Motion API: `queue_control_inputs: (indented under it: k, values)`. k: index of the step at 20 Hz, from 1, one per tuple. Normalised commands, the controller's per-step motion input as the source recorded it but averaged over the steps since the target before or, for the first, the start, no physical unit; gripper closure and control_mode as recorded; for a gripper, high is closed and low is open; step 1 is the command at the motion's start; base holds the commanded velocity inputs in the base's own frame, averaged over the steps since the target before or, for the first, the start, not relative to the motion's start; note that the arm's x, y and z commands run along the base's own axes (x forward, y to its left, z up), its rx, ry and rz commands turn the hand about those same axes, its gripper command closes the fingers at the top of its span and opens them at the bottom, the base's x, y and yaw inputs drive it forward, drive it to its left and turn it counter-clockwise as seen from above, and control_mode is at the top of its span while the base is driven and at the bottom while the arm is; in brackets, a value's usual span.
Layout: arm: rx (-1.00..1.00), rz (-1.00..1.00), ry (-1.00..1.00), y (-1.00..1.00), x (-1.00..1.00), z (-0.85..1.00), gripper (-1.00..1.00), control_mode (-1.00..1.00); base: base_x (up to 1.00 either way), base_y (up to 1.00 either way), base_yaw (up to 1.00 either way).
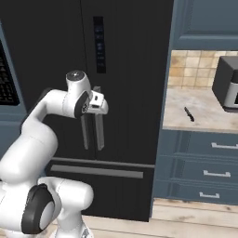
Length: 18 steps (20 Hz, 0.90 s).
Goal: Retrieve the butter from the fridge and place it on a plate on the dining table. Then retrieve the butter knife by the fridge and place it near the plate.
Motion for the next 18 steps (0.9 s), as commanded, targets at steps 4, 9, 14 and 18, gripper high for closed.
queue_control_inputs:
  k: [4, 9, 14, 18]
  values:
    - [0.0, 0.0, -0.02, 0.07, 0.47, 0.0, -1.0, -1.0, 0.0, 0.0, 0.0]
    - [0.0, 0.0, 0.0, 0.01, 0.46, 0.0, -1.0, -1.0, 0.0, 0.0, 0.0]
    - [0.0, 0.0, -0.02, 0.04, 0.42, -0.04, -1.0, -1.0, 0.0, 0.0, 0.0]
    - [0.0, 0.0, -0.02, 0.01, 0.35, -0.1, -1.0, -1.0, 0.0, 0.0, 0.0]
